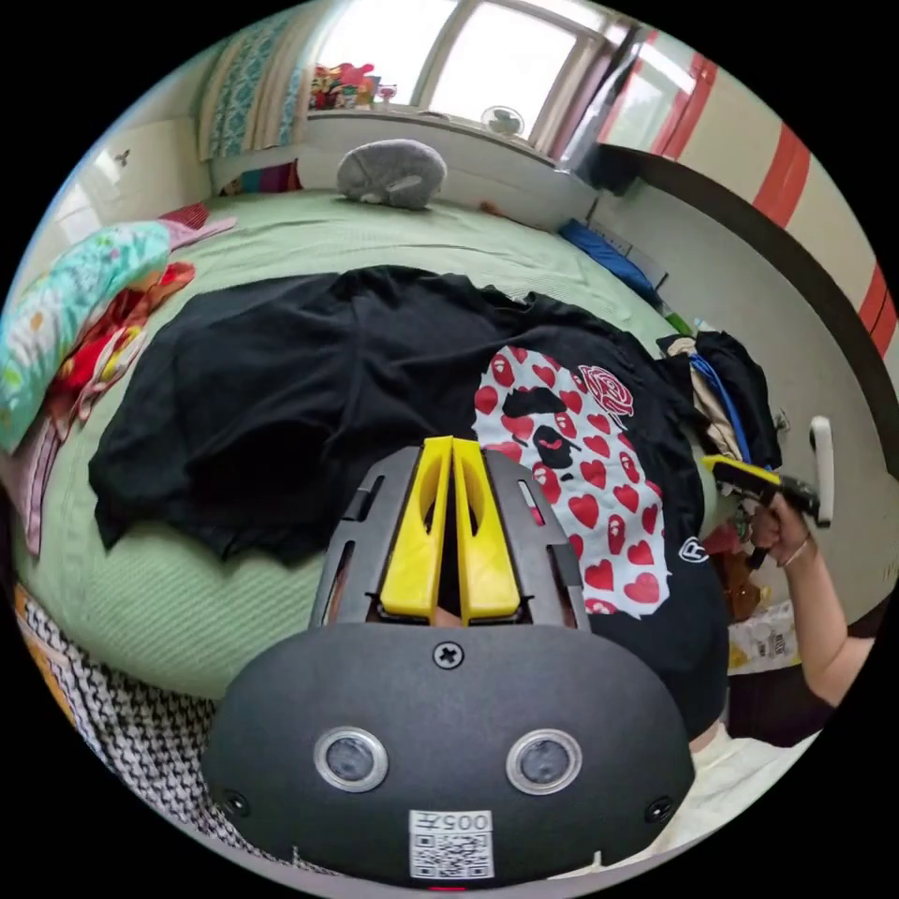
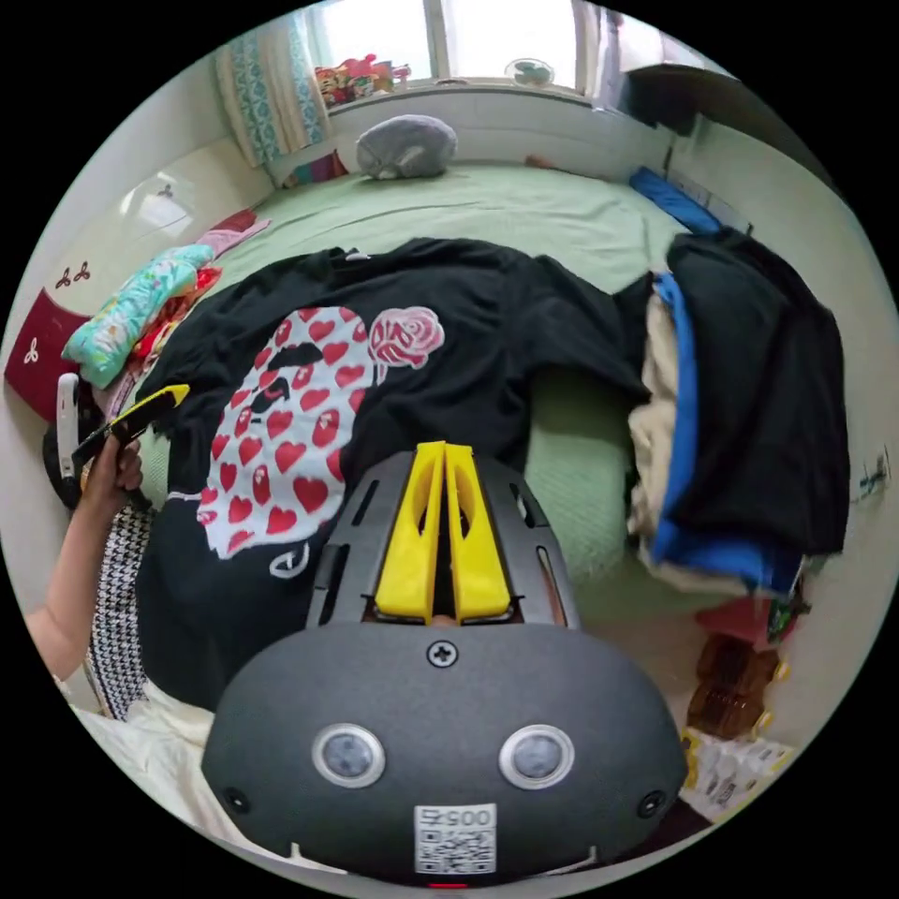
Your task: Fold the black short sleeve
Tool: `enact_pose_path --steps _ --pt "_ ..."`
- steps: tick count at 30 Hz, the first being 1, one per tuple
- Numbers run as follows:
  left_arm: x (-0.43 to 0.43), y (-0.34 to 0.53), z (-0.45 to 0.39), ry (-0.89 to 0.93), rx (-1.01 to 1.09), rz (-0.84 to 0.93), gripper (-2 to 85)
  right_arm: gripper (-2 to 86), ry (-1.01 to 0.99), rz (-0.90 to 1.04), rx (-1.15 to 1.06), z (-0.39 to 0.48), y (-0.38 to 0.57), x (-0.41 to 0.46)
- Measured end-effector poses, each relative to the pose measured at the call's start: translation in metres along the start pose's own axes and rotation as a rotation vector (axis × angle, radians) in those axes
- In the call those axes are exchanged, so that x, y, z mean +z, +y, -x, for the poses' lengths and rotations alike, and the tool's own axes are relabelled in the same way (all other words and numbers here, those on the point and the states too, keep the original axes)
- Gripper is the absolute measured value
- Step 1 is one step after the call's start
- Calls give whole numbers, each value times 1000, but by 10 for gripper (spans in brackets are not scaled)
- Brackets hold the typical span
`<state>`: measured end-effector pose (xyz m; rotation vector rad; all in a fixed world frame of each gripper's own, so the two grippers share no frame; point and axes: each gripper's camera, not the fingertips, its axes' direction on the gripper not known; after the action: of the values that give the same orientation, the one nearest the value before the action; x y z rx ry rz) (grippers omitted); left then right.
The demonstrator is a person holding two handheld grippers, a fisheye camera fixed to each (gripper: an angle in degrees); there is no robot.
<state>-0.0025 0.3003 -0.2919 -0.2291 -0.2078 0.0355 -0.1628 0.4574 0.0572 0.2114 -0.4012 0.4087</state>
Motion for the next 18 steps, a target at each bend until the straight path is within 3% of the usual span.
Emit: enact_pose_path --steps 8,18 --pt "-18 57 49 28 -188 84 119 31 73 38 13 -4 43 1" --pt "3 59 27 -191 -110 180 116 31 166 115 -36 23 34 42"
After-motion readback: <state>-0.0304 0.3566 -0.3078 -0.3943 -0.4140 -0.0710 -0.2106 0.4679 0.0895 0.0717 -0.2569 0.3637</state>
